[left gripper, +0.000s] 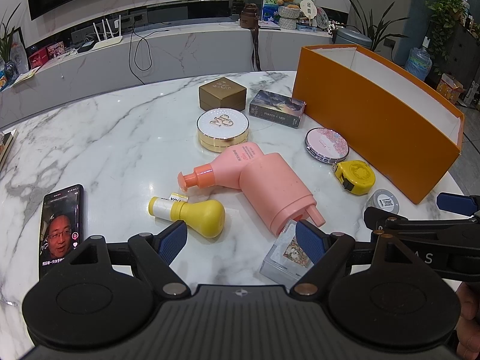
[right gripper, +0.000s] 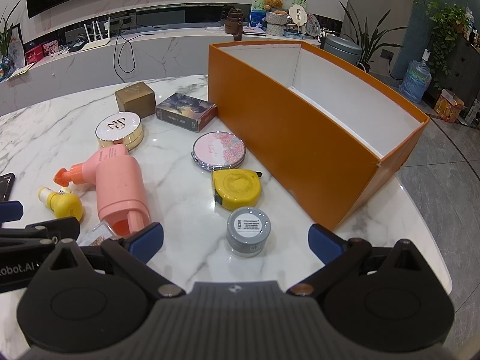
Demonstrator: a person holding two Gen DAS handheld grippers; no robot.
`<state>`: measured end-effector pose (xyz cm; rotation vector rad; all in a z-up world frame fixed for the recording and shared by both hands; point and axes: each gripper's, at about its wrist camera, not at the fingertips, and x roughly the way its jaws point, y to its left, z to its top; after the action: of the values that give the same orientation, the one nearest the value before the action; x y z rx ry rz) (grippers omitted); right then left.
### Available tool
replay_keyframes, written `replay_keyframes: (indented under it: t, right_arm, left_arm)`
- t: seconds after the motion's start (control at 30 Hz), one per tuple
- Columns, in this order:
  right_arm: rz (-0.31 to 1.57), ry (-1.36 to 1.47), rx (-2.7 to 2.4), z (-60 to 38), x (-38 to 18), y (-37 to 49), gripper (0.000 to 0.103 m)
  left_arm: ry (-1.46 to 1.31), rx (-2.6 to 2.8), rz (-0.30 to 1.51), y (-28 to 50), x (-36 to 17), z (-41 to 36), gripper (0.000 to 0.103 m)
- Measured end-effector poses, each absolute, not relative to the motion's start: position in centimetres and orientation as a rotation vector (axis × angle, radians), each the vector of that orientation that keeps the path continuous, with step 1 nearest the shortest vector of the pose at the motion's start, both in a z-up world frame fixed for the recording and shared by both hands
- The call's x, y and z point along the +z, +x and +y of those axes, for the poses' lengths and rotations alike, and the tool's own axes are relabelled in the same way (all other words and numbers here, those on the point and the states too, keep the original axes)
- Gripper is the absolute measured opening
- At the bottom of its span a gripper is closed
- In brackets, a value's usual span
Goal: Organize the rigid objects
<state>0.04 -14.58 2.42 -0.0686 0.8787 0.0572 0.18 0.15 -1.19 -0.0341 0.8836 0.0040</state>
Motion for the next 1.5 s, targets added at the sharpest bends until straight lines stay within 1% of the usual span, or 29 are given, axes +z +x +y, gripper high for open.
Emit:
replay_keyframes:
  t: [0.23, 0.47, 0.67, 0.9, 1.13, 1.3, 1.37, 1.43, 1.5]
  right_arm:
    - [0.879, -0.069, 0.058, -14.6, 2.4, 0.0, 0.101]
    - [0.883, -0.074, 0.063, -14.5, 1.3, 0.1, 0.101]
    - [0.885, -0.065, 0.062, -14.7, 1.6, 0.3, 0.101]
    - [0.894, -0.035, 0.111, -14.8, 1.7, 0.9, 0.101]
    - [0.915, 0.04, 0.239, -13.7, 2.1, 2.5, 0.101]
    - [0.946, 0.028, 0.317, -11.8, 1.7, 3.9, 0.1]
    - [0.948, 0.019, 0.345, -10.9, 1.7, 4.3, 0.098]
    - [0.952, 0.006, 0.374, -10.1, 1.6, 4.8, 0.085]
    - [0.963, -0.009, 0.389, -9.3, 1.3, 5.5, 0.081]
  left_arm:
    - [-0.035, 0.003, 0.883, 0.3, -1.6, -0.1, 0.096]
    - [-0.036, 0.006, 0.891, 0.8, -1.5, 0.0, 0.096]
    - [-0.085, 0.047, 0.889, 1.2, -1.2, 2.4, 0.096]
    - [-0.125, 0.099, 0.926, 1.3, -2.3, 5.3, 0.096]
    - [-0.127, 0.103, 0.949, 1.9, -3.3, 5.5, 0.096]
    - [-0.158, 0.103, 0.938, 2.6, -3.3, 5.6, 0.096]
    - [-0.165, 0.105, 0.942, 3.0, -3.4, 5.6, 0.096]
    - [-0.158, 0.12, 0.952, 3.3, -3.6, 5.6, 0.096]
    - [-0.156, 0.134, 0.963, 3.7, -3.9, 5.8, 0.096]
